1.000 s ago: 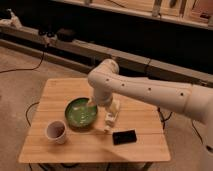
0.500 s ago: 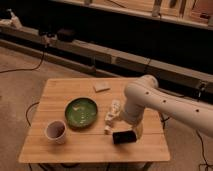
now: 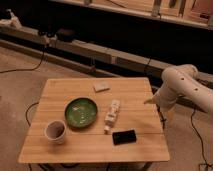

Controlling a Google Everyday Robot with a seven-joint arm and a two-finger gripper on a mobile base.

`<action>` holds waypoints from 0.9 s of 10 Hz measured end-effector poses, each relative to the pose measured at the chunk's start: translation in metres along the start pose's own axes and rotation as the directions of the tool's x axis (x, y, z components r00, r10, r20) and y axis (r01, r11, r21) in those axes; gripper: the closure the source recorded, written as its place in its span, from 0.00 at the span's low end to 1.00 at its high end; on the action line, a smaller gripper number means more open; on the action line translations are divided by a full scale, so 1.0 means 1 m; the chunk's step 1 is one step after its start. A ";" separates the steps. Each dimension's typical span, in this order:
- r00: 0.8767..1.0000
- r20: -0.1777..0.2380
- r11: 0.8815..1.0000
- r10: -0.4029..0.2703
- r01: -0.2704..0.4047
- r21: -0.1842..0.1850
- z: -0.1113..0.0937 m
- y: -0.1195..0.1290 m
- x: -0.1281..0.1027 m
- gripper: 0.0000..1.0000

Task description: Move the arm in a circular motion

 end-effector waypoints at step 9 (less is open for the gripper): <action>0.903 -0.063 0.888 -0.425 0.403 -0.222 0.042 -0.238 -0.047 0.20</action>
